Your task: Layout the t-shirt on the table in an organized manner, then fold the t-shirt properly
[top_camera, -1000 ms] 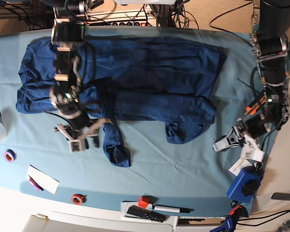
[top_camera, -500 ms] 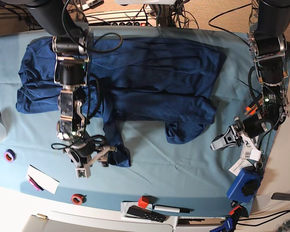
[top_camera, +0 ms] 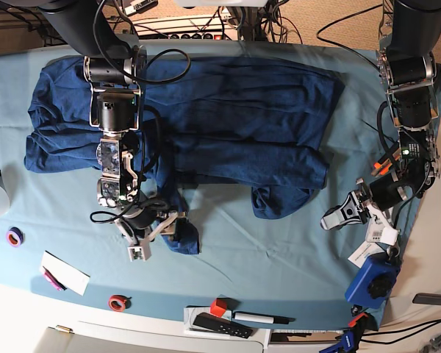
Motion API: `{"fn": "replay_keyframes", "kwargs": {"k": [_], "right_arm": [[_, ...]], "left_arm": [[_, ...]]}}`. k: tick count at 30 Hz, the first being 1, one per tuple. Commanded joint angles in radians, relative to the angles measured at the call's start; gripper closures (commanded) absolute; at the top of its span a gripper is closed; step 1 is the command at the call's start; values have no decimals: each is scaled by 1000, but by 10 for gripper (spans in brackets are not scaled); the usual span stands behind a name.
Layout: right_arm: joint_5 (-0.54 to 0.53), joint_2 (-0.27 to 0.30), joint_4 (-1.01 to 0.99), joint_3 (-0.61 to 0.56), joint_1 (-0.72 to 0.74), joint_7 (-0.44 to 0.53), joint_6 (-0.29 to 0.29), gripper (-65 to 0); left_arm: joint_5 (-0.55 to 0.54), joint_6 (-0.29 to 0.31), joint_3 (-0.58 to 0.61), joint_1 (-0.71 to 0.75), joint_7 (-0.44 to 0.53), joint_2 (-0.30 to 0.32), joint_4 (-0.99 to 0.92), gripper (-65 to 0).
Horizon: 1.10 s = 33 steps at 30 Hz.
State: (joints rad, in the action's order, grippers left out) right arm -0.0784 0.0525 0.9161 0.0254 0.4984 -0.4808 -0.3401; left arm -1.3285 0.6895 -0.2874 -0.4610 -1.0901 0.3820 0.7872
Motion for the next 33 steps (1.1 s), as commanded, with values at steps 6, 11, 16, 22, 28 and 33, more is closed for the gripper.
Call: {"fn": "replay_keyframes", "kwargs": {"k": [6, 11, 16, 22, 28, 33], "right_arm": [[-10, 3, 18, 2, 35, 67, -7, 0], [-19, -6, 36, 2, 30, 80, -109, 0], [-88, -43, 109, 2, 8, 44, -206, 0], [-163, -109, 344, -8, -109, -42, -324, 0], [-281, -109, 655, -156, -275, -210, -358, 0], [-280, -108, 781, -347, -372, -222, -358, 0]], "left_arm": [[-28, 9, -3, -30, 18, 14, 16, -268], [-11, 9, -3, -30, 38, 14, 16, -268], [-6, 9, -3, -30, 37, 14, 16, -268], [-6, 9, -3, -33, 45, 14, 16, -268], [-2, 9, -3, -42, 45, 14, 16, -268], [-2, 9, -3, -50, 44, 15, 16, -268]]}}
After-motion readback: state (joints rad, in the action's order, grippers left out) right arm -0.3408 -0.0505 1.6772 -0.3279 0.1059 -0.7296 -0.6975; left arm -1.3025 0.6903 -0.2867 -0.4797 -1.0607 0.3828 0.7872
